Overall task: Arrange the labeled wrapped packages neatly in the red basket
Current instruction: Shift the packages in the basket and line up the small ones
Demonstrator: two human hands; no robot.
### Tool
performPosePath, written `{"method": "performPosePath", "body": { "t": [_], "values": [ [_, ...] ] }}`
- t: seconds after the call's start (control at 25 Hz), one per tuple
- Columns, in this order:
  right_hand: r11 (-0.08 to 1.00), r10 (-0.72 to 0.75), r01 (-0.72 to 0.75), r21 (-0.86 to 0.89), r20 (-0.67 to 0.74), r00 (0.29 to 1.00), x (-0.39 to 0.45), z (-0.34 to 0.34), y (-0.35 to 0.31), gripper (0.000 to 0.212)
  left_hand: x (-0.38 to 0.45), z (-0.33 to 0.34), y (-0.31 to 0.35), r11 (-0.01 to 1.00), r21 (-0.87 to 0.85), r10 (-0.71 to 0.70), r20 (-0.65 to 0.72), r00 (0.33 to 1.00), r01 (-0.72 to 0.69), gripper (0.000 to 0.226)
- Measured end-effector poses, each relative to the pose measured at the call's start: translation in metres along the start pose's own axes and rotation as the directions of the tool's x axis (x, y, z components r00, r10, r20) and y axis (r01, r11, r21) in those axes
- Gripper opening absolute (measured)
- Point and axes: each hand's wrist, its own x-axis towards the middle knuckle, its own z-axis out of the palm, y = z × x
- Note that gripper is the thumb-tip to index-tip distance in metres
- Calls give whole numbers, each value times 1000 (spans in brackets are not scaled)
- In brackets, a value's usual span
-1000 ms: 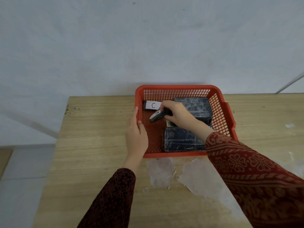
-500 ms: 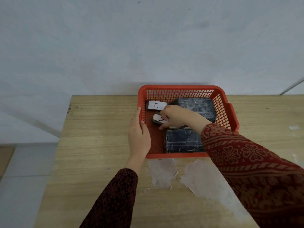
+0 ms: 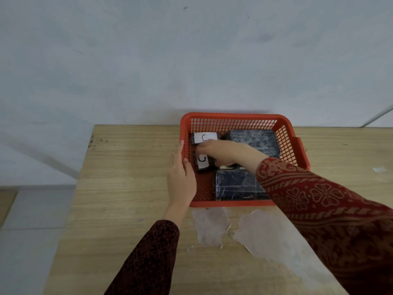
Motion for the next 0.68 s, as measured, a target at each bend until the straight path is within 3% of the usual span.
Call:
{"method": "performPosePath", "body": {
  "t": [0.36, 0.52, 0.6, 0.68],
  "values": [
    [960, 280, -280, 22, 6, 960, 7, 14, -21, 50, 1, 0, 0, 1000, -21, 7, 6, 1000, -7, 47],
    [848, 512, -488, 206, -78, 855, 11, 20, -22, 44, 0, 0, 0, 999, -34, 10, 8, 1000, -9, 48],
    [803, 561, -514, 303, -94, 822, 11, 21, -22, 47, 1, 0, 0, 1000, -26, 12, 16, 1000, -12, 48],
    [809, 540, -479, 341, -109, 834, 5, 19, -18, 49, 1, 1, -1, 1000, -17, 11, 15, 1000, -10, 47]
  ]
}}
